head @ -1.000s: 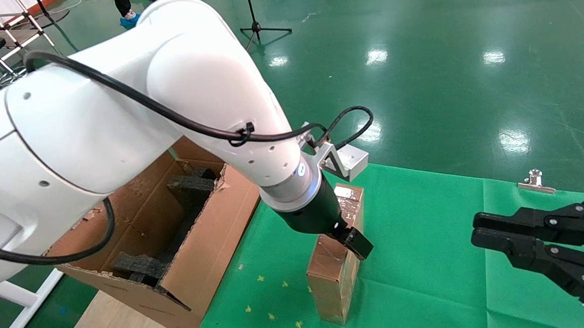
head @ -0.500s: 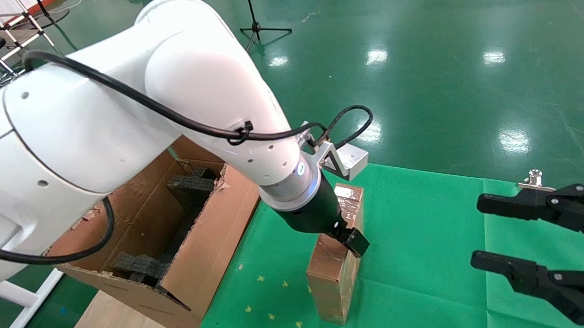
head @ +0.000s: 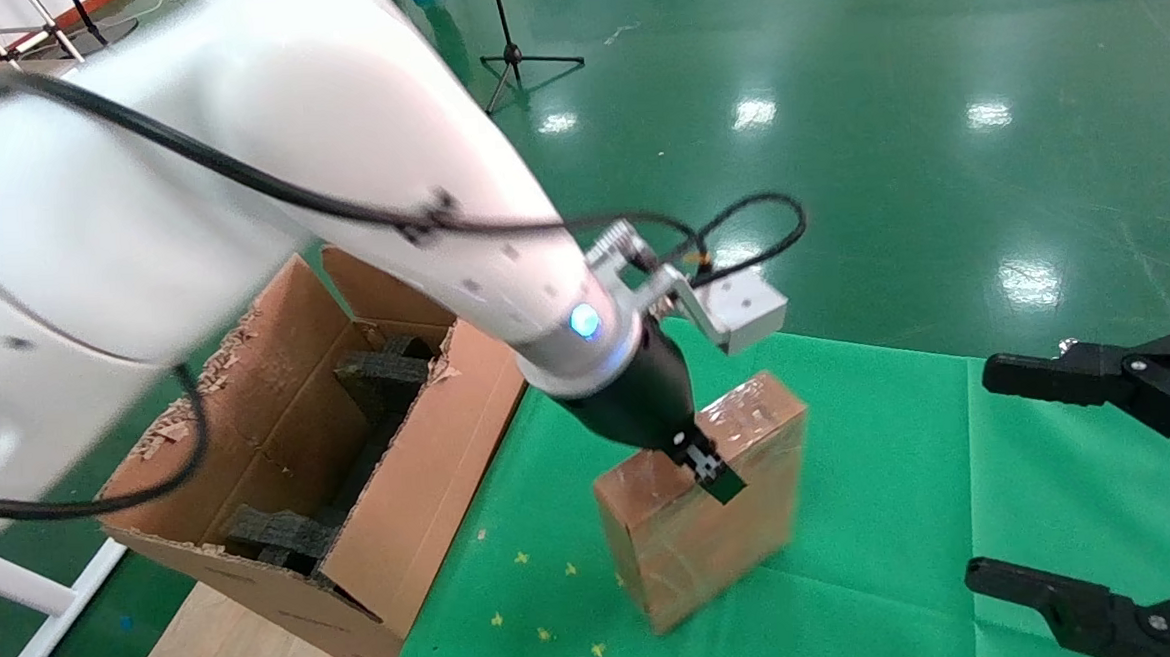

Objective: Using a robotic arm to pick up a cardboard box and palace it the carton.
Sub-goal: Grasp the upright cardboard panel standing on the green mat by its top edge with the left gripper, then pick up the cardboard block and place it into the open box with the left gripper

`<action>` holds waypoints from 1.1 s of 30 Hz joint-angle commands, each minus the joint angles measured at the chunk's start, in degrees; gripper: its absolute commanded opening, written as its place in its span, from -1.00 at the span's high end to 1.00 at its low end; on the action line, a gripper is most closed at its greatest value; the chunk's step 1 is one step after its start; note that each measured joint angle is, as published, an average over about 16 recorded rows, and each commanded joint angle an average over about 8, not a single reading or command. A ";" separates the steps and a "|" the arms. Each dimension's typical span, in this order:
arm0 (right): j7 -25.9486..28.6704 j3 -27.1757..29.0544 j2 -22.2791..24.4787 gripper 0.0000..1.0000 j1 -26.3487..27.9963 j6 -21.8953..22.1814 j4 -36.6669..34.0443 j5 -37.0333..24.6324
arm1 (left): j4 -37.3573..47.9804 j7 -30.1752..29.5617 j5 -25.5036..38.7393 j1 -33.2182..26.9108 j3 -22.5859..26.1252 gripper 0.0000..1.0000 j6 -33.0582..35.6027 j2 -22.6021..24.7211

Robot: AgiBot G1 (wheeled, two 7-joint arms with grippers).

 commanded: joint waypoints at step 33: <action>-0.03 -0.06 0.02 -1.00 0.02 0.02 -0.01 0.04 | 47.76 53.91 8.09 -15.16 -6.48 1.00 -3.42 -26.84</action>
